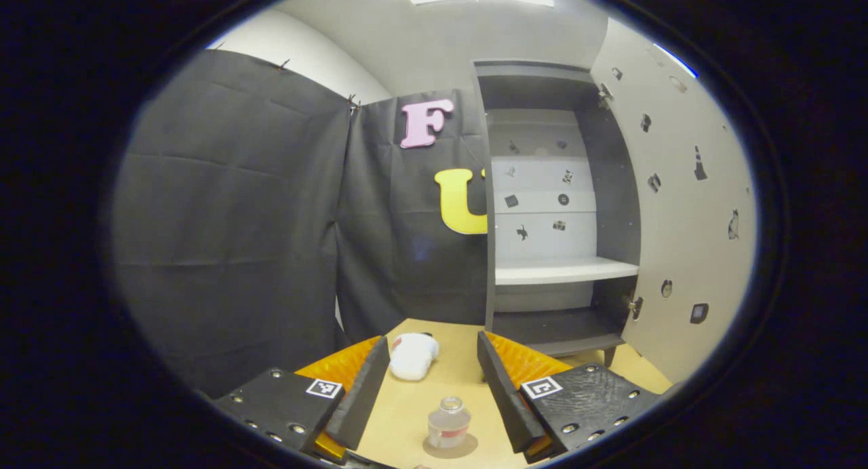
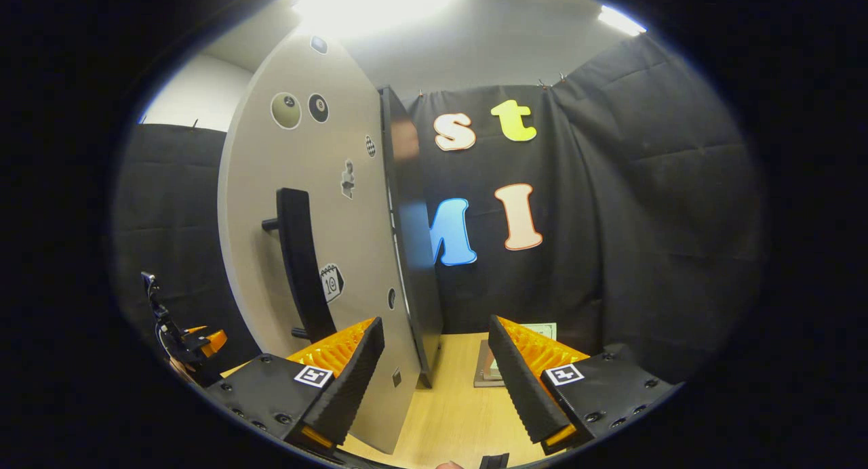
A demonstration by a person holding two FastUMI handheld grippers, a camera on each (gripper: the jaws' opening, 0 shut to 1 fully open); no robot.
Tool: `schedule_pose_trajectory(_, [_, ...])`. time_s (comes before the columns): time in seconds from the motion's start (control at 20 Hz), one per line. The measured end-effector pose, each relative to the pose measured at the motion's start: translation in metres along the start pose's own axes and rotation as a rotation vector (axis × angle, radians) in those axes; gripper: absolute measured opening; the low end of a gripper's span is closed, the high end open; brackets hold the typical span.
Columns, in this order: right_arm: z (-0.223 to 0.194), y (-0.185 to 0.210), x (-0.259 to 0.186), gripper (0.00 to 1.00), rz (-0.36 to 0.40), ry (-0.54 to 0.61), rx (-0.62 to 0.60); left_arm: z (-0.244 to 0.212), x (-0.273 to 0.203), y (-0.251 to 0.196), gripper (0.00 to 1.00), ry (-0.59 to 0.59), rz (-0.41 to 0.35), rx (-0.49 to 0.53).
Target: Open the cabinet door with the right hand, grasp the bottle in the cabinet with the left hand and place it on the coaster, then close the cabinet door with the right hand.
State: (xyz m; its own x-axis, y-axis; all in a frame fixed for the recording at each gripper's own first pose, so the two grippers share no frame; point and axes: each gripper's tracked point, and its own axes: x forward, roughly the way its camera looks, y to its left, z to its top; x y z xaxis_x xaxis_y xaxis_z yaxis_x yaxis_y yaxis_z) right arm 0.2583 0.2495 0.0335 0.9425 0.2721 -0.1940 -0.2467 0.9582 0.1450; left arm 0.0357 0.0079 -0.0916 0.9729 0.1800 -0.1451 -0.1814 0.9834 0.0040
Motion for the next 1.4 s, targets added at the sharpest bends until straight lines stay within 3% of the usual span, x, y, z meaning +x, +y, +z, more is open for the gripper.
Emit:
schedule_pose_trajectory(0.1, [0.005,0.004,0.001,0.98,0.0,-0.004,0.002,0.001,0.003,-0.001,0.79,0.004,-0.014,0.008])
schedule_pose_trajectory(0.25, [0.011,0.015,0.004,0.98,-0.003,-0.017,0.006,-0.001,0.012,0.008,0.79,0.007,-0.02,-0.012])
schedule_pose_trajectory(0.3, [0.014,0.014,0.003,0.93,-0.021,-0.023,-0.007,-0.002,0.013,0.01,0.79,0.008,-0.029,-0.028])
schedule_pose_trajectory(0.35, [0.016,0.014,0.003,0.97,-0.035,-0.023,-0.023,-0.005,0.018,0.013,0.8,0.009,-0.036,-0.046])
schedule_pose_trajectory(0.55, [0.023,0.017,0.002,0.97,-0.088,-0.036,-0.076,-0.006,0.036,0.03,0.79,0.004,-0.059,-0.124])
schedule_pose_trajectory(0.75, [0.023,0.029,0.002,0.97,-0.113,-0.038,-0.096,-0.003,0.048,0.041,0.81,-0.001,-0.077,-0.119])
schedule_pose_trajectory(1.4, [0.014,0.127,0.034,0.97,0.0,-0.035,-0.105,0.004,0.065,0.105,0.79,-0.038,-0.097,-0.032])
